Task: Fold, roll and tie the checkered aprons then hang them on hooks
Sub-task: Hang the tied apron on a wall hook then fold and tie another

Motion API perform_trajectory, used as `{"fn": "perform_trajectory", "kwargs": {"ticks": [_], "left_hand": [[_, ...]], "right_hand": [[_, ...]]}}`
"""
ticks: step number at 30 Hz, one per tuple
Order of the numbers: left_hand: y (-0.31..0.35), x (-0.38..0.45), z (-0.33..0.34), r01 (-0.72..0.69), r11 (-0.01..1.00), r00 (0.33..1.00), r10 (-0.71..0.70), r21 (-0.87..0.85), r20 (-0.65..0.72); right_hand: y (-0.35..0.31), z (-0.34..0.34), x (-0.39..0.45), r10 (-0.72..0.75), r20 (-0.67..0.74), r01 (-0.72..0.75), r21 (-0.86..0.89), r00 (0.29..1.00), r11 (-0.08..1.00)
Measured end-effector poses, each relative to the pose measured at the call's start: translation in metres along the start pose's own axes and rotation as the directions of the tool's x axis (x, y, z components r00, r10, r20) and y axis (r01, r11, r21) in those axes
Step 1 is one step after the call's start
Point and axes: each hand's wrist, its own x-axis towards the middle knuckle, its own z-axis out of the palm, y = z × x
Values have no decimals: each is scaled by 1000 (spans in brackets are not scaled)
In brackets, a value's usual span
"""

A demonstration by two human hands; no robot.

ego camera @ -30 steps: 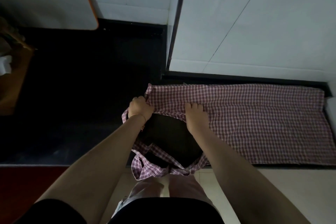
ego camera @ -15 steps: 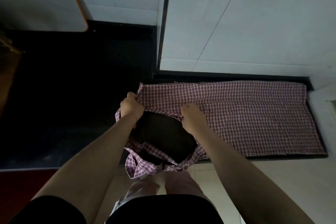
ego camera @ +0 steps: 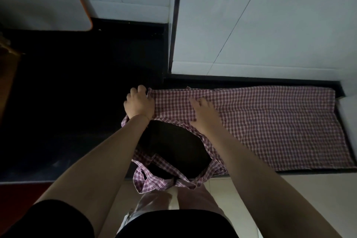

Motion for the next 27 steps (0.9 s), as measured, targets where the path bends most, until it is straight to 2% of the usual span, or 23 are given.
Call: {"fn": "perform_trajectory", "kwargs": {"ticks": [2,6,10,14,17,21,24,27], "left_hand": [[3,10,1,-54,998,998,54,25,-10],[14,27,6,-128,991,978,122,26,167],[22,32,0,-14,1000,987,10,20,161],[15,40,-4,145,978,983,-125,-153,132],[11,45,-3,192,941,969,-136,-280,208],[15,51,-3,194,968,920,-123,-158,373],[17,55,-6,224,972,913,-183,-74,365],[16,56,-12,241,962,931,-193,-125,309]], "right_hand": [[3,3,3,44,72,-46,16,996,999],[7,0,7,63,119,-69,46,991,997],[2,-4,10,96,147,-102,36,984,994],[-4,-9,15,121,200,-130,35,972,991],[-8,-10,22,124,225,-136,41,966,990],[-10,-11,28,132,259,-133,-14,957,991],[-9,-10,29,142,258,-140,-23,956,990],[-9,-10,29,145,257,-144,-22,955,989]]}}
